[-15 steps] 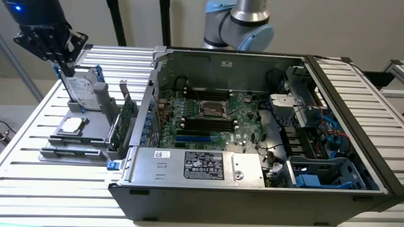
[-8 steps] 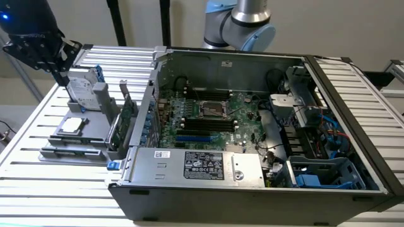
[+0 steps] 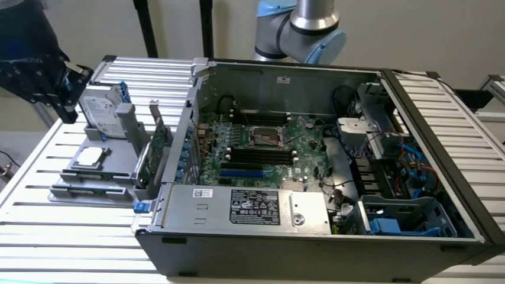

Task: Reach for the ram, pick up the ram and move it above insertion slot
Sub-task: 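Reach for the ram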

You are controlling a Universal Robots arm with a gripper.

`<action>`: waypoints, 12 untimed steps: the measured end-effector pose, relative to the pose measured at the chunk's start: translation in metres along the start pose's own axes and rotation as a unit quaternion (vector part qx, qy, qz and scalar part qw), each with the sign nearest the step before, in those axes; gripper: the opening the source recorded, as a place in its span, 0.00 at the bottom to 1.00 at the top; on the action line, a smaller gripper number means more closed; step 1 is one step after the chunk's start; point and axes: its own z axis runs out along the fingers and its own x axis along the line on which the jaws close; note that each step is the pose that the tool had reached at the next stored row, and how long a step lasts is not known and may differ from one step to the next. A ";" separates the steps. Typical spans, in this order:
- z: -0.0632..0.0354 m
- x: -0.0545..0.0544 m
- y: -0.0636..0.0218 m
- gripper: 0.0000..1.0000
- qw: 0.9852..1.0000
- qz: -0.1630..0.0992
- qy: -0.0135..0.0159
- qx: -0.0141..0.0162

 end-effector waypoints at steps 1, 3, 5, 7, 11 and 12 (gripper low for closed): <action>0.0002 0.000 -0.0045 0.11 1.000 0.000 0.000 0.000; 0.0009 0.000 -0.0115 0.11 1.000 0.000 0.000 0.000; 0.0014 0.000 -0.0131 0.11 1.000 0.000 0.000 0.000; 0.0018 0.000 -0.0131 0.11 1.000 -0.008 0.001 0.000; 0.0026 0.000 -0.0132 0.11 0.999 -0.044 0.002 0.000; 0.0027 0.000 -0.0132 0.11 0.999 -0.053 0.003 0.000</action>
